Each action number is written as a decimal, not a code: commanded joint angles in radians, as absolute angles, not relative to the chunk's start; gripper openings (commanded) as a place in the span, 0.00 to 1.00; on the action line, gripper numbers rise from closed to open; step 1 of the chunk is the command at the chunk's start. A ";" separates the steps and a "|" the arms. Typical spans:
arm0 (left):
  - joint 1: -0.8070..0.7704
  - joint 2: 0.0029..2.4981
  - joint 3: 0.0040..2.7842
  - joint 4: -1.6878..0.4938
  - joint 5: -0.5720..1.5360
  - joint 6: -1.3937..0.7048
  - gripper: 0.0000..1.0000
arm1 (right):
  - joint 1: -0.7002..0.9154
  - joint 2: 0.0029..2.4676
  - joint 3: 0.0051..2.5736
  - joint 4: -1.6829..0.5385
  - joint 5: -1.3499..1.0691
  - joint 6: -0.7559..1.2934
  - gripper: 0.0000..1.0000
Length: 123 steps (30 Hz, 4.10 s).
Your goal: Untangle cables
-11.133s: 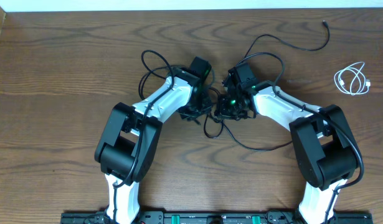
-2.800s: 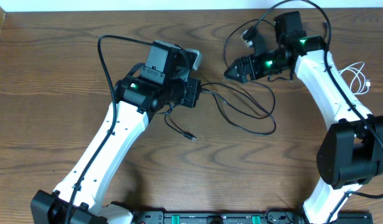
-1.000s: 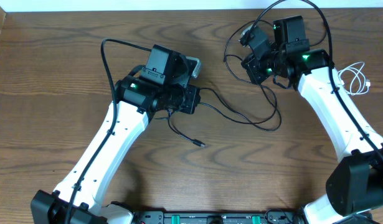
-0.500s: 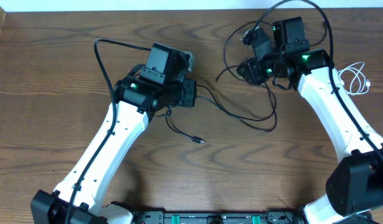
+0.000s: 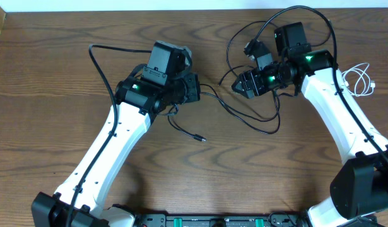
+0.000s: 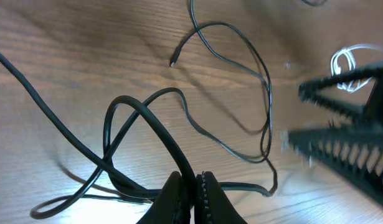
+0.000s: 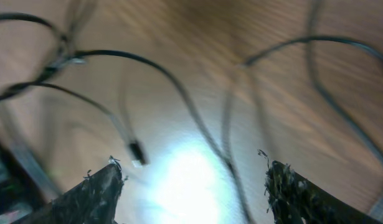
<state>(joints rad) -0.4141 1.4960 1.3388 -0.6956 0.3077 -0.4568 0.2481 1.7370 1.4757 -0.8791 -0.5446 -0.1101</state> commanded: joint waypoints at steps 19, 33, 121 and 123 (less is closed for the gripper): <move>-0.411 1.501 1.337 -0.682 0.066 -1.369 0.08 | 0.250 1.736 1.472 -0.936 -1.132 -0.083 0.31; -0.409 1.501 1.337 -0.660 0.121 -1.394 0.07 | 0.369 1.738 1.472 -0.855 -0.933 -0.079 0.01; -0.484 1.581 1.337 -0.563 0.210 -0.631 0.07 | 0.162 1.870 1.470 -0.892 -0.897 0.417 0.40; -0.484 1.582 1.337 -0.566 0.209 -0.574 0.07 | 0.153 1.870 1.470 -0.894 -0.977 0.315 0.40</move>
